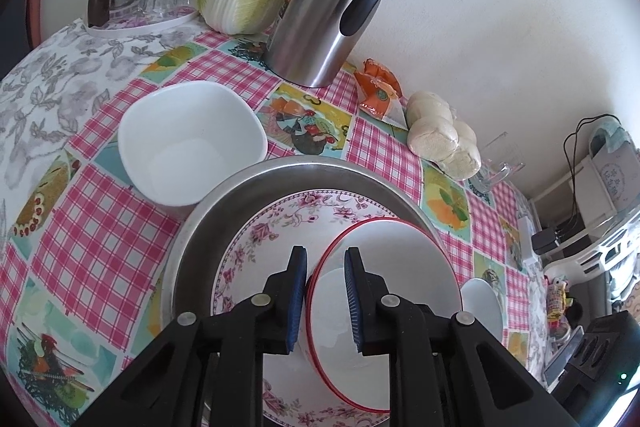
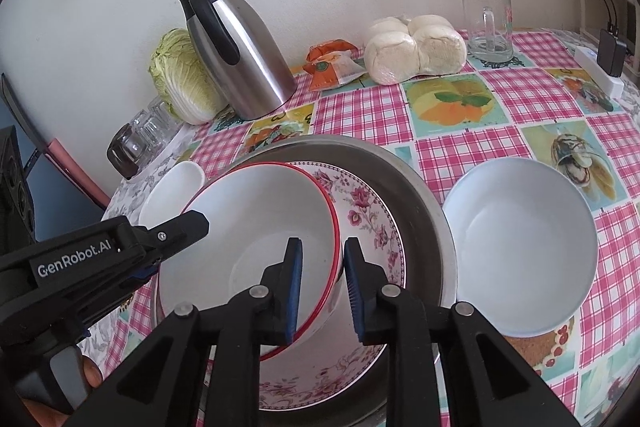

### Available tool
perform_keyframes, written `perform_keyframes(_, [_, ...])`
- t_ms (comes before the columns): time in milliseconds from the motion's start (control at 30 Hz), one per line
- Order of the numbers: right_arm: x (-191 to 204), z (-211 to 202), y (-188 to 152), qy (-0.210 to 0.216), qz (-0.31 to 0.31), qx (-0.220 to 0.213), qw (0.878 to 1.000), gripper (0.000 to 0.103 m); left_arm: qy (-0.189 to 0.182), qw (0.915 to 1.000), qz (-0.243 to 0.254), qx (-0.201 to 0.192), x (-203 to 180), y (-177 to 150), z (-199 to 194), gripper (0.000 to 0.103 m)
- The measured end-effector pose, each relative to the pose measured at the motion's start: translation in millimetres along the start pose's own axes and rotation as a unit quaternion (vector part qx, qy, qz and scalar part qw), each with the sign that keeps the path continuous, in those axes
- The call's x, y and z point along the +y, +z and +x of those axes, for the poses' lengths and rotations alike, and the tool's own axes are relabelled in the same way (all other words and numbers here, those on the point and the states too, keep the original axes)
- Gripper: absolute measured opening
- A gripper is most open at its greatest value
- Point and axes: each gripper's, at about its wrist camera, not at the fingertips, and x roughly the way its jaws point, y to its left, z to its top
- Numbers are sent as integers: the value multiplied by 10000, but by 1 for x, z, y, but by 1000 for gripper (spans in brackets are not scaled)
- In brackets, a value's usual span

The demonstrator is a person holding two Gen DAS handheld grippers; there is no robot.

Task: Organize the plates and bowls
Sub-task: 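Lower the red-rimmed bowl onto the floral plate in the basin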

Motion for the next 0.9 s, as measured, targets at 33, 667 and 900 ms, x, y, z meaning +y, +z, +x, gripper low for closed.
perform_keyframes(33, [0, 0, 0, 1, -10, 37, 10000, 24, 44, 10000, 47, 20, -1, 0, 0, 21])
perform_keyframes(667, [7, -20, 5, 26, -95, 641, 9979, 33, 230, 9982, 531, 166, -14, -2, -13, 28])
perform_keyframes(900, [8, -16, 6, 215, 9, 439, 9988, 34, 95, 9996, 280, 16, -8, 1, -15, 39])
